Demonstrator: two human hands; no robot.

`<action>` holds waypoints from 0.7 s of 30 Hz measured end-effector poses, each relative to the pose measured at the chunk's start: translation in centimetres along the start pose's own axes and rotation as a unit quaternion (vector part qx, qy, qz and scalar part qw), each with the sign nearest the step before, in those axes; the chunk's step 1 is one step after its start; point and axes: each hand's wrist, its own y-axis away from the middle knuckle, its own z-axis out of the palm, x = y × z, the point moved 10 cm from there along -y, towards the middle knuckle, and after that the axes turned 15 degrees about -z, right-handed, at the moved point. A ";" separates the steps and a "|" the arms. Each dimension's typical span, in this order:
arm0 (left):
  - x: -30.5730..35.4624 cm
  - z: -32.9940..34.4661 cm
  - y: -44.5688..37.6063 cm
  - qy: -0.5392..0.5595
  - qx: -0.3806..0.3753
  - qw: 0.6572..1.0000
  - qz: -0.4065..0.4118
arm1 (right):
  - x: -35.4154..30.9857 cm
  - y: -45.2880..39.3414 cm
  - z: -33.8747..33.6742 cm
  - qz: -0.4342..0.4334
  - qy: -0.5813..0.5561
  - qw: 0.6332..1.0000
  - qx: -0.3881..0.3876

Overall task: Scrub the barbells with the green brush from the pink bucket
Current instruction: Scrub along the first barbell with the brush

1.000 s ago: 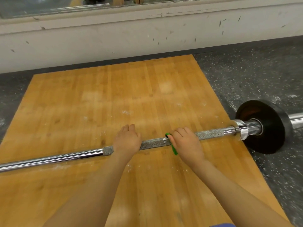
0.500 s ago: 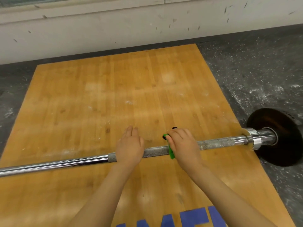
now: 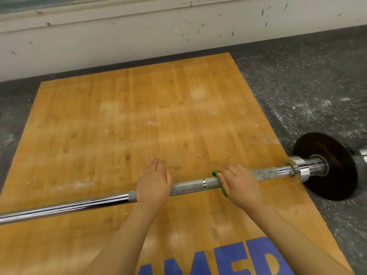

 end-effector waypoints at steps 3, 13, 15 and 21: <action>0.1 0.0 0.1 -0.003 0.004 1.000 0.000 | 0.7 0.1 0.0 0.020 -0.004 1.000 -0.005; 0.2 0.1 -0.1 0.003 0.015 1.000 0.009 | -4.3 -2.2 1.3 -0.029 -0.019 0.999 0.000; 0.1 0.2 0.0 0.005 0.017 1.000 0.012 | -3.0 -1.1 0.7 -0.033 -0.014 0.999 0.023; 0.6 -1.0 0.2 0.042 0.073 0.995 0.058 | -1.2 -0.4 -0.1 -0.054 -0.015 0.998 0.041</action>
